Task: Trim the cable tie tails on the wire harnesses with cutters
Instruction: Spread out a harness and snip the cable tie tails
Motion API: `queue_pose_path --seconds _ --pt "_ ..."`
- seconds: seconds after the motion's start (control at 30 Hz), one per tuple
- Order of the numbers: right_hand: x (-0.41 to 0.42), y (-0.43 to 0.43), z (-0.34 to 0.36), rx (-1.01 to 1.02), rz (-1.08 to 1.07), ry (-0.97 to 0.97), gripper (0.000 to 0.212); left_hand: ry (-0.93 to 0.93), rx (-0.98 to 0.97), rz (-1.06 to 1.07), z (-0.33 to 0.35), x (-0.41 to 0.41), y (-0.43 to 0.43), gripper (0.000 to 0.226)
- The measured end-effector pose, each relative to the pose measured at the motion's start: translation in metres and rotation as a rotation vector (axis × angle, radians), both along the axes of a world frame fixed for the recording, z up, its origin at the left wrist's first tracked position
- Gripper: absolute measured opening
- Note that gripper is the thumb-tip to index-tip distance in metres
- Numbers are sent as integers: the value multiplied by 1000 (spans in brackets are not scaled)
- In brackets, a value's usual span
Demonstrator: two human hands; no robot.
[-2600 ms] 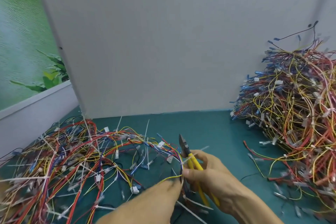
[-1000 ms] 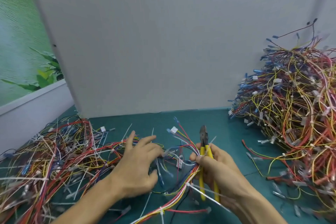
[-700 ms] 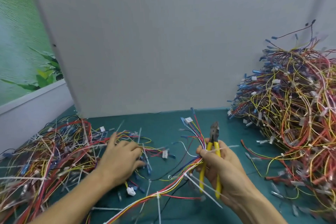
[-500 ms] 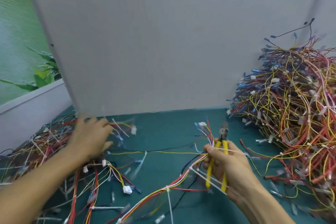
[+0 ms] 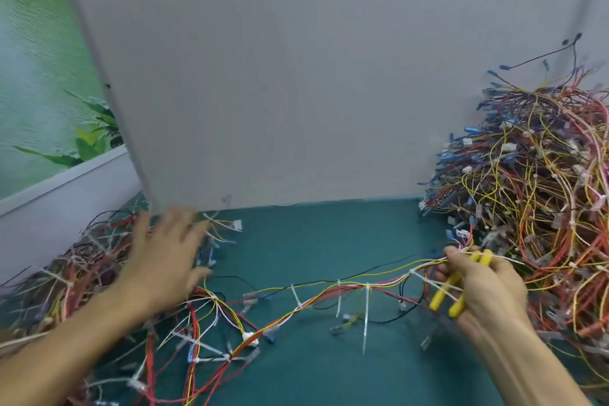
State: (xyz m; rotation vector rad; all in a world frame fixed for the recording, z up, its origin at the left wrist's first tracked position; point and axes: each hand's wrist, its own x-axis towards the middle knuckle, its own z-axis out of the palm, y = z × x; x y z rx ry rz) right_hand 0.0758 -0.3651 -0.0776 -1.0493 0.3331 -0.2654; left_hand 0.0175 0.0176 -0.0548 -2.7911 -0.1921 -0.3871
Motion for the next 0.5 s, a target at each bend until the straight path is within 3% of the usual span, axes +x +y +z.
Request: queue_pose_path --seconds 0.07,0.13,0.2,0.27,0.37,0.5 --pt "0 1 0 -9 -17 -1 20 160 -334 -275 -18 -16 -21 68" --pt "1 -1 4 -6 -42 -26 19 401 -541 -373 -34 -34 -31 62" --pt "2 -8 9 23 -49 -58 14 464 -469 -396 -45 -45 -28 59" --pt "3 -17 15 69 -68 -71 21 435 -312 -392 -50 -52 -14 56" --pt "5 -32 22 122 -99 -57 26 362 -278 -410 -44 -67 8 46" --pt "7 -34 23 100 -137 -37 38 297 -86 -468 -38 -81 49 28"
